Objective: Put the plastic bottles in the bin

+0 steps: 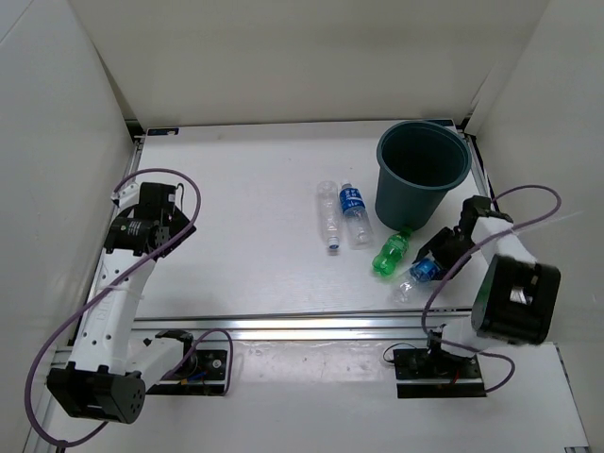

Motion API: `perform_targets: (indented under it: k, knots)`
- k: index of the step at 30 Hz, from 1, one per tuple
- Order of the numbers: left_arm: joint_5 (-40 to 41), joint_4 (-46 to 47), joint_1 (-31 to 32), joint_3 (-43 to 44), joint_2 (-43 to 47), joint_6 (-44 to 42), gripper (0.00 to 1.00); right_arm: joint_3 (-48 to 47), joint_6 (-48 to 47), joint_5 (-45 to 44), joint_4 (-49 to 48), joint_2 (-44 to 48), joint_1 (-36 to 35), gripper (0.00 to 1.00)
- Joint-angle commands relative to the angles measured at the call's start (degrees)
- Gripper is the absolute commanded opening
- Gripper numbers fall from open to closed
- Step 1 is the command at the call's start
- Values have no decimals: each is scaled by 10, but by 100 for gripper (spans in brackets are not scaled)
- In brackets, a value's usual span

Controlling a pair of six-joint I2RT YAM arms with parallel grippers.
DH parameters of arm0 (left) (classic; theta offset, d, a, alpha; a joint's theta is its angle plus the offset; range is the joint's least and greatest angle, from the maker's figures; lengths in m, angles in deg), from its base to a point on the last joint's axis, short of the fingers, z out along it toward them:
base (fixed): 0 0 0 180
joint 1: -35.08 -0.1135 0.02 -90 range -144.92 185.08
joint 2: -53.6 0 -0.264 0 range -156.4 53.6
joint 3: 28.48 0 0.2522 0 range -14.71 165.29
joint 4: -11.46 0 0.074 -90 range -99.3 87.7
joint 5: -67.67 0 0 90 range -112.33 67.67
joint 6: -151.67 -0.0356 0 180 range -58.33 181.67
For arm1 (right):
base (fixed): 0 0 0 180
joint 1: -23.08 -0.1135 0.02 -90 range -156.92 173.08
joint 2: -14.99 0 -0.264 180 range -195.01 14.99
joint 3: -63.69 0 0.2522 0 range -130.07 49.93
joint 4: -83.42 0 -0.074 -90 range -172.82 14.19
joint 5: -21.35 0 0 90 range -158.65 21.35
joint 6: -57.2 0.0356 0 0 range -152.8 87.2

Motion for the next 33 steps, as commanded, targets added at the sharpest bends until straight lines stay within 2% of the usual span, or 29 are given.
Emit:
perform_targets:
  k: [1,4,5,7,8,9,11,12,13,18,21,27,28,29,30,31,33]
  knots:
    - [-5,14,3,-3,-1,-10,100,-13,24,2,104,156,-9,34]
    - [0,26,3,-9,-1,-10,100,-130,37,-22,173,255,-9,29]
    - [0,32,3,-9,-1,-10,100,-222,37,-39,172,284,-9,31]
    - [0,37,3,-14,-1,-18,100,-309,30,-54,141,291,-4,37]
    - [0,42,3,-20,-6,-18,100,-360,23,-60,135,272,-4,38]
    - [0,48,3,-20,-7,-18,100,-467,14,-60,135,217,-4,38]
    - [0,60,3,-26,-7,-18,100,-560,-23,-45,135,117,-4,36]
    - [0,68,3,-33,-7,-18,100,-596,-30,-45,135,87,-4,30]
    - [-13,82,3,-41,-7,-23,100,-651,-30,-52,135,61,-9,29]
    - [-39,89,9,-47,-7,-34,100,-687,-30,-81,48,-51,-22,30]
    - [-39,89,9,-53,-1,-39,100,-724,-30,-75,48,-108,-35,34]
    - [-39,77,9,-58,-7,-32,100,-724,-54,-75,31,-175,-84,36]
    - [-39,70,9,-53,-13,-32,100,-731,-59,-75,25,-189,-84,39]
    - [-39,65,9,-53,-20,-26,100,-741,-59,-75,25,-197,-89,52]
    - [-39,65,9,-47,-20,-26,100,-750,-59,-75,25,-205,-89,69]
    - [-39,65,9,-41,-28,-26,100,-760,-59,-81,32,-210,-94,100]
    - [-39,60,9,-27,-35,-26,100,-767,-59,-81,39,-210,-94,100]
